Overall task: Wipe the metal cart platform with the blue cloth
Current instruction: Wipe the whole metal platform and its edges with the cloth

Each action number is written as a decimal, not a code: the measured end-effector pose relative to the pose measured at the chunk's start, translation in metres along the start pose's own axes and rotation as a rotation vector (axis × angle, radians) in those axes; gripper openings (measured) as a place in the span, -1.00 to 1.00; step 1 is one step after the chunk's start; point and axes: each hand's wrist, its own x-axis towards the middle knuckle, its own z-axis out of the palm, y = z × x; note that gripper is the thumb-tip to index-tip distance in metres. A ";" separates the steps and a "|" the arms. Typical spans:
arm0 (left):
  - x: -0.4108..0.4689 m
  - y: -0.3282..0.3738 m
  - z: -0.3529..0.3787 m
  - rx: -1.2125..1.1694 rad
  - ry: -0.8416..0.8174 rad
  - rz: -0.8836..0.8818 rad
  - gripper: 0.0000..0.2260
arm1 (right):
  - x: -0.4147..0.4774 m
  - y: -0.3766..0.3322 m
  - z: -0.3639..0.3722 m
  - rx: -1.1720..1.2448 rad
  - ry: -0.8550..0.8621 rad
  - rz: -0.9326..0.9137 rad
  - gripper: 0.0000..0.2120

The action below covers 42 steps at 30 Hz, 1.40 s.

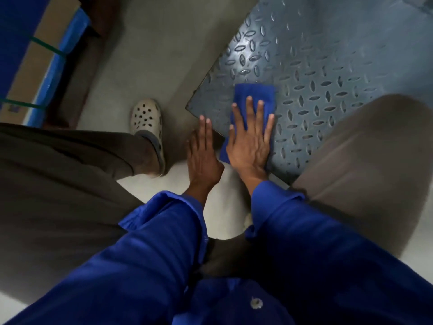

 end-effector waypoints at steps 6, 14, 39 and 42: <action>0.005 -0.014 -0.007 0.059 -0.038 0.052 0.10 | 0.096 0.031 -0.021 -0.023 -0.147 -0.381 -0.43; 0.000 -0.016 -0.008 -0.008 -0.088 0.022 -0.02 | 0.036 0.004 -0.010 -0.104 -0.164 -0.706 -0.42; 0.015 -0.015 -0.025 0.138 -0.070 0.245 0.03 | 0.131 0.025 -0.027 -0.198 -0.202 -1.040 -0.45; 0.014 -0.016 -0.026 0.116 -0.077 0.254 0.05 | 0.150 0.040 -0.033 -0.141 -0.161 -0.948 -0.46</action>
